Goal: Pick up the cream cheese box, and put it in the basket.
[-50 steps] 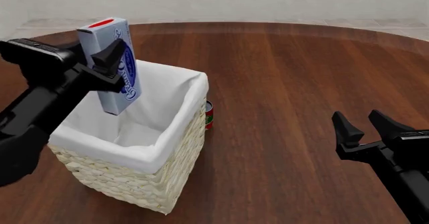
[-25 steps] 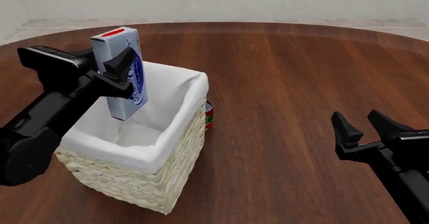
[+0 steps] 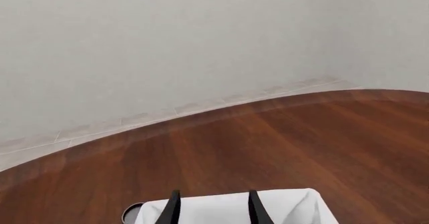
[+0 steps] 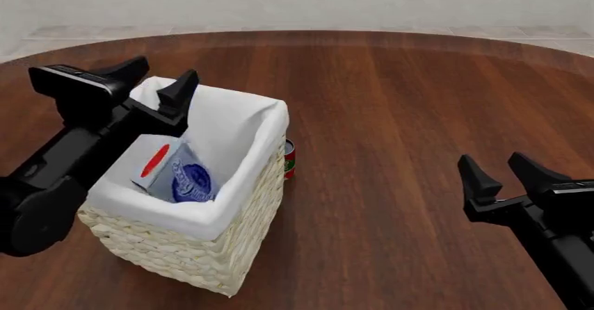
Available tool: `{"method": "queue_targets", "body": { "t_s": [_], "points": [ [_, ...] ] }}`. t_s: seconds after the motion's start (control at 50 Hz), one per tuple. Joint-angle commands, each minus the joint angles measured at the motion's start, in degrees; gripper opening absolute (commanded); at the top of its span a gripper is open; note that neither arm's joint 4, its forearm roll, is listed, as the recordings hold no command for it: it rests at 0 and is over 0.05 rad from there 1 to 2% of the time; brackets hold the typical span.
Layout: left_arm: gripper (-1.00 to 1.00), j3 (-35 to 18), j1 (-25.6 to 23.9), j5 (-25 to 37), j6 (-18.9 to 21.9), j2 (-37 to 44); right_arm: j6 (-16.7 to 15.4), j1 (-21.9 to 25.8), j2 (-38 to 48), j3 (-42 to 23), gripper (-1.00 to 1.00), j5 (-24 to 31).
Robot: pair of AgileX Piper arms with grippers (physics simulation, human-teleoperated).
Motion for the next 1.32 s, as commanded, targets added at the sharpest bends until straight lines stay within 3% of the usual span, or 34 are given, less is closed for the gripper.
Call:
{"method": "queue_targets", "body": {
  "t_s": [0.02,0.18,0.44,0.58,0.68,0.8,0.82,1.14,1.16,1.32],
  "points": [
    [1.00,0.1,0.1,0.1,0.0,-0.3,0.0,0.0,0.0,0.0,1.00,0.0],
    [1.00,0.3,0.2,0.4,-0.2,-1.4,0.0,0.1,0.0,0.0,1.00,0.0],
    [1.00,1.6,1.3,8.1,0.2,-10.2,0.1,0.0,-0.1,0.0,1.00,0.0],
    [1.00,0.8,4.0,18.5,-2.8,-16.1,0.1,0.1,-0.1,0.0,1.00,0.0],
    [1.00,0.7,3.0,27.1,-1.5,-25.8,0.1,0.4,-0.1,0.0,1.00,0.0],
    [1.00,0.3,4.3,32.8,-1.8,-29.6,-0.1,0.8,0.0,0.0,1.00,0.0],
    [1.00,0.7,4.3,34.6,-3.8,-30.5,-0.1,0.8,0.0,0.0,1.00,0.0],
    [1.00,3.9,2.2,51.1,-1.5,-45.6,0.2,1.0,-0.3,0.0,1.00,0.0],
    [1.00,4.0,2.8,54.9,-4.9,-48.3,0.2,1.1,-0.4,0.0,1.00,0.0],
    [1.00,5.6,2.7,61.6,-6.1,-55.0,0.2,1.2,-0.6,0.0,1.00,0.0]
  ]
}}
